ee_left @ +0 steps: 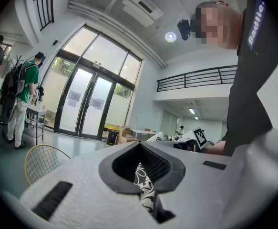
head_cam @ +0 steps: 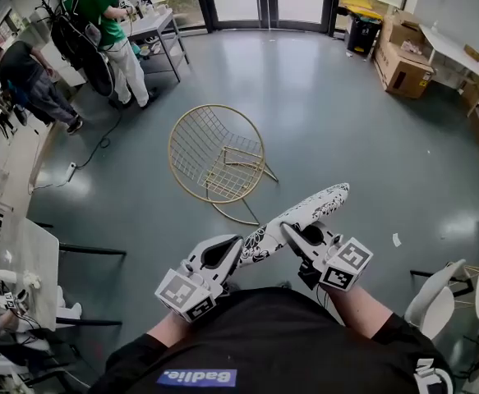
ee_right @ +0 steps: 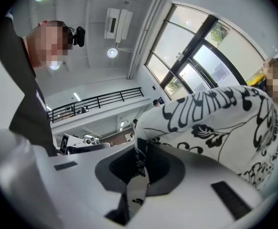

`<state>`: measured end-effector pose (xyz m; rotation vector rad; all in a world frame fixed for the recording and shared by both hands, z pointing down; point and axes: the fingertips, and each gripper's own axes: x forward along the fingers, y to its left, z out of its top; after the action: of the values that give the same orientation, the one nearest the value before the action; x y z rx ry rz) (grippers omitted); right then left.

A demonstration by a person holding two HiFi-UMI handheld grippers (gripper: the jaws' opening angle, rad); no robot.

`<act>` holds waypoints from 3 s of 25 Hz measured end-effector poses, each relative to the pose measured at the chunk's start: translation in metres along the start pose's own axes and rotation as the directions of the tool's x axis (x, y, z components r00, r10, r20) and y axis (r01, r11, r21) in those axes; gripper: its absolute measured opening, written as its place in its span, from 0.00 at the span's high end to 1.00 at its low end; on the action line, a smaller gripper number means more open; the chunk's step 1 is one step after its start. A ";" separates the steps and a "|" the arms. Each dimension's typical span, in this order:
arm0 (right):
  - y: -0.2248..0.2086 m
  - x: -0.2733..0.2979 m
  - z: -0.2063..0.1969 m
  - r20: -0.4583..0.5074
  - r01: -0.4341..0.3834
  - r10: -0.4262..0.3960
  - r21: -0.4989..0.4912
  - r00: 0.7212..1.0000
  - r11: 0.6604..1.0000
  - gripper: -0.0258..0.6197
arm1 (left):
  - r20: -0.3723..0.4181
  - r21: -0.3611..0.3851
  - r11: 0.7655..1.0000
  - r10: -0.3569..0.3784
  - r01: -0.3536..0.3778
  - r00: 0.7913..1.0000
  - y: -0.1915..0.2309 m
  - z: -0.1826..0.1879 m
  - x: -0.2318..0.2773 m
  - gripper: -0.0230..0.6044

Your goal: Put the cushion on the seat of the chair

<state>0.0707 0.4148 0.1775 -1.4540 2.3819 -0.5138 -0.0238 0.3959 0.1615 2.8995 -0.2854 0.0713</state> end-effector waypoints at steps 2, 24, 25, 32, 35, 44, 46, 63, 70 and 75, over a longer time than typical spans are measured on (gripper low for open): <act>-0.008 -0.004 -0.001 -0.007 -0.008 0.008 0.006 1.000 1.000 0.90 | 0.000 0.005 1.000 0.019 -0.019 1.000 -0.002 -0.001 0.004 0.94; -0.102 0.079 -0.010 -0.086 0.104 -0.107 -0.038 0.991 0.994 0.90 | 0.039 -0.054 0.997 -0.055 0.057 0.998 0.135 0.016 0.067 0.94; -0.105 0.087 -0.011 -0.095 0.109 -0.113 -0.048 0.989 0.993 0.90 | 0.039 -0.056 0.996 -0.065 0.067 0.997 0.148 0.019 0.068 0.94; -0.134 0.135 -0.022 -0.119 0.179 -0.185 -0.058 0.976 0.982 0.90 | 0.020 -0.102 0.986 -0.129 0.131 0.991 0.226 0.027 0.078 0.94; -0.144 0.149 -0.029 -0.125 0.204 -0.208 -0.041 0.970 0.978 0.90 | -0.002 -0.107 0.983 -0.147 0.146 0.989 0.245 0.023 0.083 0.94; -0.185 0.150 -0.057 -0.194 0.117 -0.111 0.018 0.975 0.993 0.90 | -0.063 -0.115 0.992 -0.060 0.052 0.996 0.253 -0.001 0.113 0.94; -0.202 0.149 -0.056 -0.216 0.073 -0.063 0.037 0.974 0.997 0.90 | -0.072 -0.119 0.993 -0.016 0.007 0.997 0.252 0.000 0.128 0.94; -0.324 0.162 -0.116 -0.383 -0.077 0.113 0.110 0.917 0.991 0.90 | -0.088 -0.180 0.956 0.219 -0.231 0.972 0.283 -0.038 0.188 0.94; -0.363 0.169 -0.165 -0.448 -0.053 0.101 0.118 0.888 0.992 0.90 | -0.092 -0.201 0.944 0.249 -0.263 0.964 0.302 -0.060 0.182 0.94; -0.371 0.187 -0.195 -0.497 -0.062 0.111 0.114 0.861 0.992 0.90 | -0.097 -0.220 0.936 0.260 -0.276 0.961 0.316 -0.070 0.172 0.94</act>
<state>0.1957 0.1190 0.5049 -1.2782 2.7471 -1.0832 0.0804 0.0775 0.3107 2.6035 -0.6322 0.1669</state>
